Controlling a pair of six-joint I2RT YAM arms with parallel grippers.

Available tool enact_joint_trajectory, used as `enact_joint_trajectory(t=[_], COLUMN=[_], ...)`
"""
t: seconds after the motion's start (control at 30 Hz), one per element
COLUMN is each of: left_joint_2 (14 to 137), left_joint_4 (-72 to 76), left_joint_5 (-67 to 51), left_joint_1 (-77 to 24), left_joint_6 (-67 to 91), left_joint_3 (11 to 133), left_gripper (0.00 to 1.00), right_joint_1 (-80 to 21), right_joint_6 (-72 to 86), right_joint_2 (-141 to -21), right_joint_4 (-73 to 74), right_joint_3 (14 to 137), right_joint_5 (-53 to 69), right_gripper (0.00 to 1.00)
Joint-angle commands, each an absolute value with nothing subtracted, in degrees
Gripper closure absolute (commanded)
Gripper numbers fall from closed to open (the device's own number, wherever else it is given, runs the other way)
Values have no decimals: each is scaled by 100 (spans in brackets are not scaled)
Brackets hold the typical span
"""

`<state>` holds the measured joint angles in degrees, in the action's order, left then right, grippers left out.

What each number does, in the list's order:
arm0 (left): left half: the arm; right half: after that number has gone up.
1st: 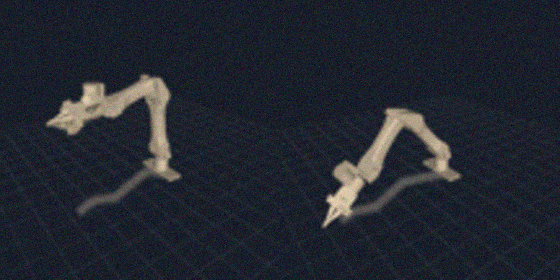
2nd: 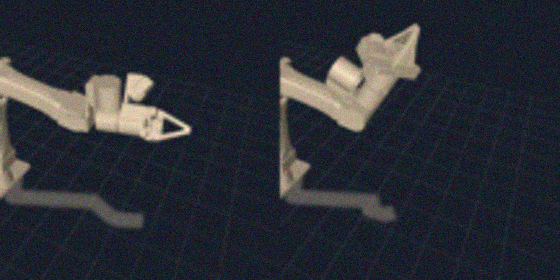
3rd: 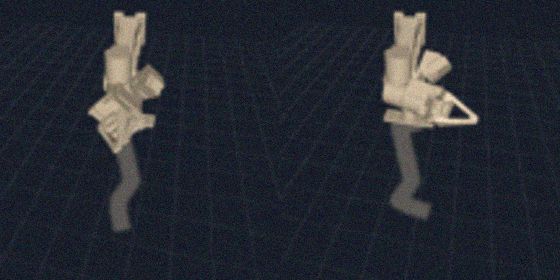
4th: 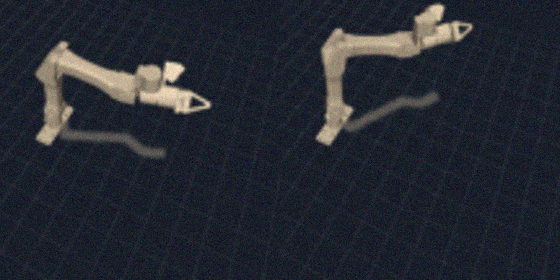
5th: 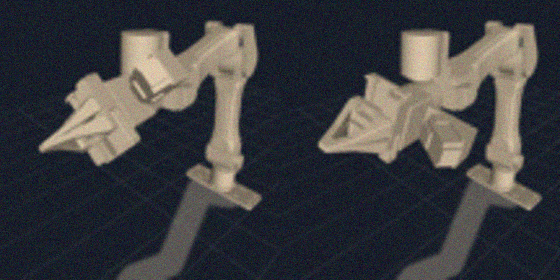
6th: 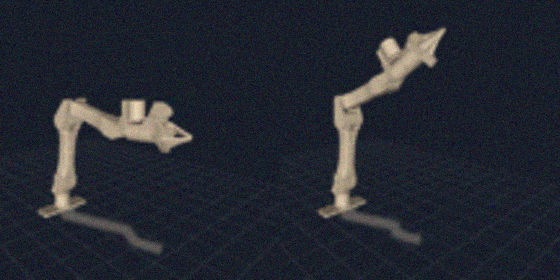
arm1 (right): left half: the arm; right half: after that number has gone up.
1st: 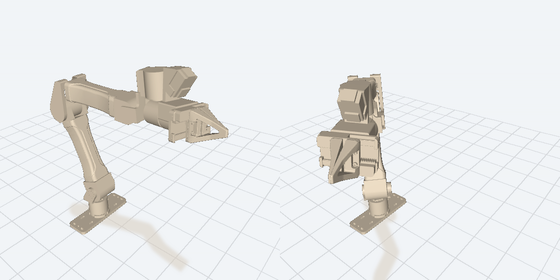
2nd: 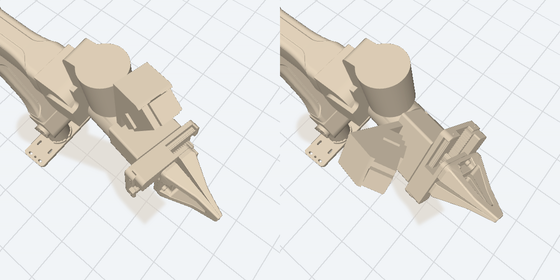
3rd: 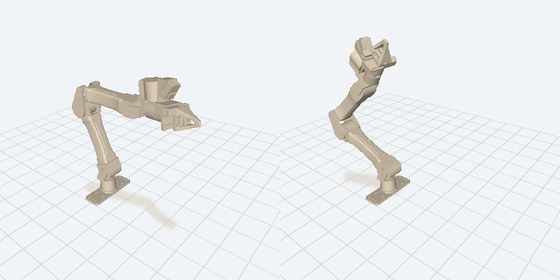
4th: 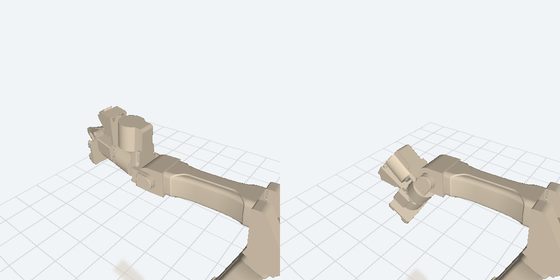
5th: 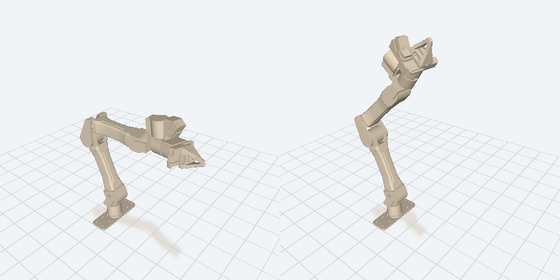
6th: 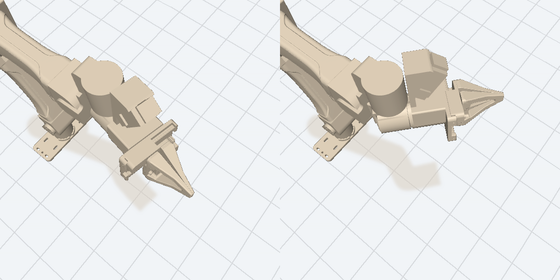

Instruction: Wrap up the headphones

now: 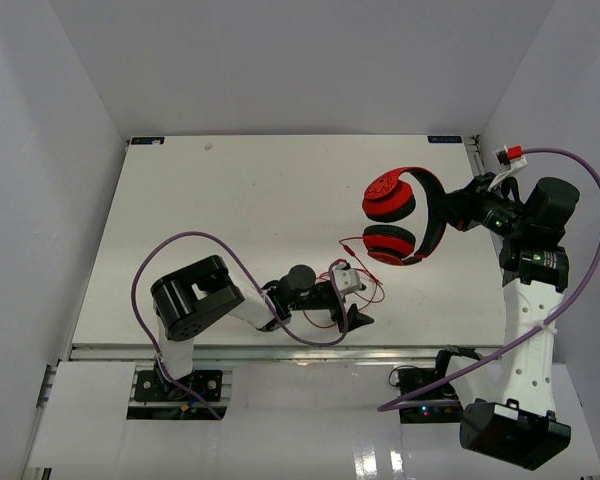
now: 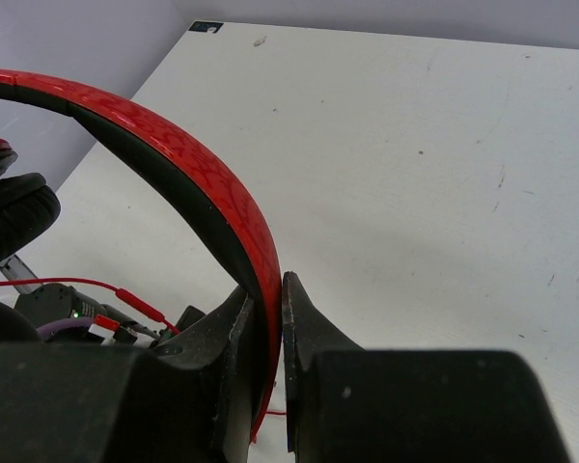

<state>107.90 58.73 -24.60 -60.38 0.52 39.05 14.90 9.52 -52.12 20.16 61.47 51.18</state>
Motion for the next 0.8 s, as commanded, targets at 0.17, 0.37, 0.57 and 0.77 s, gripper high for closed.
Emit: enact_joint_trajectory(t=[0.17, 0.37, 0.57, 0.77], left_joint_2=[11173, 11382, 11261, 10856], left_joint_4=[6085, 5550, 5398, 5312], left_joint_5=[-3014, -2954, -3057, -2913], left_joint_1=[-6056, -6054, -6005, -5926], left_joint_6=[203, 122, 195, 223], left_joint_3=[4292, 4652, 4531, 4060], left_gripper=[2, 13, 72, 100], right_joint_1=[1486, 1492, 1494, 1494], right_joint_6=[1291, 1285, 1273, 1209], right_joint_2=[-5088, -5045, -5075, -5037], right_joint_4=[1636, 1672, 1670, 1672], right_joint_3=[6276, 6311, 6270, 6189], right_joint_5=[5371, 5414, 5369, 5328], right_gripper=[92, 92, 92, 92])
